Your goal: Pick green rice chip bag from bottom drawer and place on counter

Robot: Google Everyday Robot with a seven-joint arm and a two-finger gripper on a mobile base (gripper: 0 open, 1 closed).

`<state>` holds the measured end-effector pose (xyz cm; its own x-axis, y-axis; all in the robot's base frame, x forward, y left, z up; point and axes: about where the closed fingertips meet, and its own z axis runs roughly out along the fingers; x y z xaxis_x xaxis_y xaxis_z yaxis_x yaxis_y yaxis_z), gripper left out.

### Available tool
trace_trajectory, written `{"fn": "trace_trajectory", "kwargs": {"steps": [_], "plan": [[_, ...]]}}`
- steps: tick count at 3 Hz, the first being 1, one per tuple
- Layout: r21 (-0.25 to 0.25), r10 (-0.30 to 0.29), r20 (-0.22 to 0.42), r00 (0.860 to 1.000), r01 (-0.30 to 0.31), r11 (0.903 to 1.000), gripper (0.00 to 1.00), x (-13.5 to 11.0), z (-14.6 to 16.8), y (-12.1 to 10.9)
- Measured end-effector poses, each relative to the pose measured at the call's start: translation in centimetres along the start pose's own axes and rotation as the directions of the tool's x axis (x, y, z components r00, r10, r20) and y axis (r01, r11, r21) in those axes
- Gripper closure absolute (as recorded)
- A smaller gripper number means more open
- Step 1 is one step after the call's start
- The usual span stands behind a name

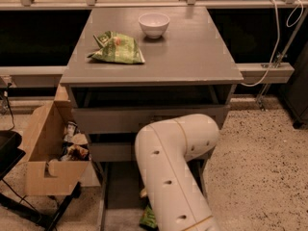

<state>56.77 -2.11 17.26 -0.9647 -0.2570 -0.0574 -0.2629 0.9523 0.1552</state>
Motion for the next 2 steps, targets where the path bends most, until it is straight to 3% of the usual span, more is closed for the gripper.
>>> {"fn": "trace_trajectory", "kwargs": {"steps": [1,2], "plan": [[0.069,-0.004,-0.030,1.000,0.006,0.9976,0.00,0.3,1.5,-0.8],[0.142,-0.012,-0.062,0.998,0.021,0.9896,0.15,1.3,2.6,-1.6]]}}
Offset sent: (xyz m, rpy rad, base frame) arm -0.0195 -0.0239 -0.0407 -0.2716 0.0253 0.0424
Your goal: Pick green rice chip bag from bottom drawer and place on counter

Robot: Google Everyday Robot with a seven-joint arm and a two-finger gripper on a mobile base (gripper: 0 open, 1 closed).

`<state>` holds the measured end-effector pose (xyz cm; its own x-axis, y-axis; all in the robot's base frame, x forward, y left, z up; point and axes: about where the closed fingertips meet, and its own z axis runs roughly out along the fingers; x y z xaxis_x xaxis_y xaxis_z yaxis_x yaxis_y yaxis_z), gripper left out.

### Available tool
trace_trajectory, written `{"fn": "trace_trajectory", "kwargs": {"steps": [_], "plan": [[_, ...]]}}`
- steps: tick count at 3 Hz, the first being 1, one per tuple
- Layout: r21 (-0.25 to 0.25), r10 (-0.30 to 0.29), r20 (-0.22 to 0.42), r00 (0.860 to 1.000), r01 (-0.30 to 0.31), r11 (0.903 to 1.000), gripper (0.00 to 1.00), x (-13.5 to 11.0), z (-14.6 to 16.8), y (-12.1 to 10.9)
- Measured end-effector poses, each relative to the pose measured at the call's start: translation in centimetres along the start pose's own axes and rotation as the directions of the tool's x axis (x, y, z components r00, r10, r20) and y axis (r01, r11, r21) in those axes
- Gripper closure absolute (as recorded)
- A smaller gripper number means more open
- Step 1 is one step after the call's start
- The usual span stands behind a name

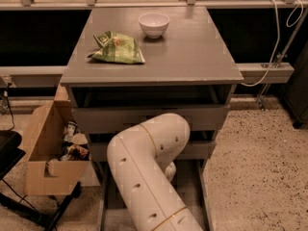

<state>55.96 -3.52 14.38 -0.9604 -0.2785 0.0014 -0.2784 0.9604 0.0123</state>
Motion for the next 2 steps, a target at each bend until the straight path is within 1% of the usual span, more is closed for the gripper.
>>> {"fn": "trace_trajectory", "kwargs": {"steps": [2], "plan": [[0.003,-0.008,-0.003,1.000,0.008,1.0000,0.61,0.03,0.12,0.23]]}}
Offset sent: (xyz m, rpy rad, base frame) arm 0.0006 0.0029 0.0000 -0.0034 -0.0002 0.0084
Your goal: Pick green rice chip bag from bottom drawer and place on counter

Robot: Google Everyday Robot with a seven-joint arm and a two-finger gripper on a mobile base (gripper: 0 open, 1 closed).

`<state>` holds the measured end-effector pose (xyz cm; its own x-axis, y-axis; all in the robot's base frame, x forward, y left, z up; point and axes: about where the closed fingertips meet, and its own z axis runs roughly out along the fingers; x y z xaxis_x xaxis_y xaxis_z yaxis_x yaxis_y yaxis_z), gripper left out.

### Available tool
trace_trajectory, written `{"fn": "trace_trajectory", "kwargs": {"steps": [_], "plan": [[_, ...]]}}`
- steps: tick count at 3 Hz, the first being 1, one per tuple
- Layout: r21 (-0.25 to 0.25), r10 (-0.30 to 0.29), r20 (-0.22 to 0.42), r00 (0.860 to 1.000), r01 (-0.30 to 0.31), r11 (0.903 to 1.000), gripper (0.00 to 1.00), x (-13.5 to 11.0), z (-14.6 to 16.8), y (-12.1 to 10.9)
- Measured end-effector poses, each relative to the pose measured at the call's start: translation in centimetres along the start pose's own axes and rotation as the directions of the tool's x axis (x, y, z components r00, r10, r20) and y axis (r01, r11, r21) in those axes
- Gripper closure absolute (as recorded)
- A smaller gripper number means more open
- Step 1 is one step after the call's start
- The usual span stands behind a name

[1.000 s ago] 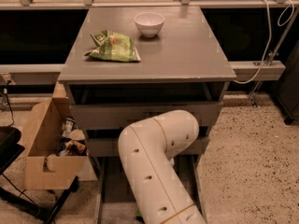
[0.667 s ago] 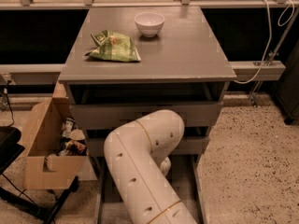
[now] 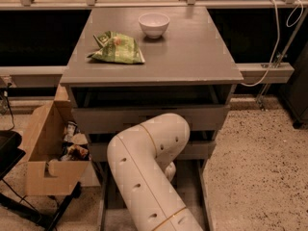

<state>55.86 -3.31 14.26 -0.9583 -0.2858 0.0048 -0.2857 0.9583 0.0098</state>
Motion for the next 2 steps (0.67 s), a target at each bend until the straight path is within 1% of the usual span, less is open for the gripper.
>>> {"fn": "trace_trajectory", "kwargs": {"steps": [1,2], "plan": [[0.000,0.000,-0.003,1.000,0.000,1.0000,0.85,0.15,0.11,0.00],[0.000,0.000,-0.005,1.000,0.000,1.0000,1.00,0.29,0.21,-0.02]]}}
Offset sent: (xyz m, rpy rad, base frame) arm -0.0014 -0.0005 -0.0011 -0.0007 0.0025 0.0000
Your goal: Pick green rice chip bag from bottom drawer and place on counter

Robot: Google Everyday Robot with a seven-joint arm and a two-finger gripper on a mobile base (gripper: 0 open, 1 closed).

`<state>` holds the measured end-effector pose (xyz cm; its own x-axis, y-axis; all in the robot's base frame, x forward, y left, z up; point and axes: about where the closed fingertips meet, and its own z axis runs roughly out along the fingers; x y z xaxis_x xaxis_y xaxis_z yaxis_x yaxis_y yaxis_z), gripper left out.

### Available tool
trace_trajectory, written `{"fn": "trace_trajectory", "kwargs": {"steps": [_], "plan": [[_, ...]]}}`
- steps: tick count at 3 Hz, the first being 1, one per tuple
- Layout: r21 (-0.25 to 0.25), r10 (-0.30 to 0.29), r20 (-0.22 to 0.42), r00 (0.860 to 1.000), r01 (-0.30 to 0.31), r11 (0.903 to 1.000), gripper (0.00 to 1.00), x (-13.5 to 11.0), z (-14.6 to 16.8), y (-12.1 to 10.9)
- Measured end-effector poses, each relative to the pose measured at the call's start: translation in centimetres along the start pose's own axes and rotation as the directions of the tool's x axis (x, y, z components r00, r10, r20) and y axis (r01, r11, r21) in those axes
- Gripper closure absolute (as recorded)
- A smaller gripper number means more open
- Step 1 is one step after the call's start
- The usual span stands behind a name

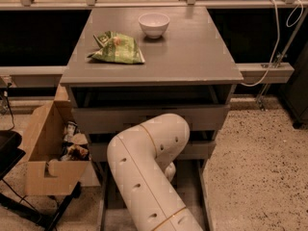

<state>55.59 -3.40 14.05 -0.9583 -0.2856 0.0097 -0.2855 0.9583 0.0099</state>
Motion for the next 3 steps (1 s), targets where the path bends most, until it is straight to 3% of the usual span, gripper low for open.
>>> {"fn": "trace_trajectory", "kwargs": {"steps": [1,2,3], "plan": [[-0.004,-0.004,0.012,1.000,0.004,1.0000,1.00,0.2,-0.7,-0.1],[-0.027,-0.031,0.083,0.996,0.033,0.9991,1.00,1.7,-5.0,-0.8],[-0.091,-0.090,0.181,0.979,0.108,0.9900,1.00,4.4,-10.8,-2.0]]}}
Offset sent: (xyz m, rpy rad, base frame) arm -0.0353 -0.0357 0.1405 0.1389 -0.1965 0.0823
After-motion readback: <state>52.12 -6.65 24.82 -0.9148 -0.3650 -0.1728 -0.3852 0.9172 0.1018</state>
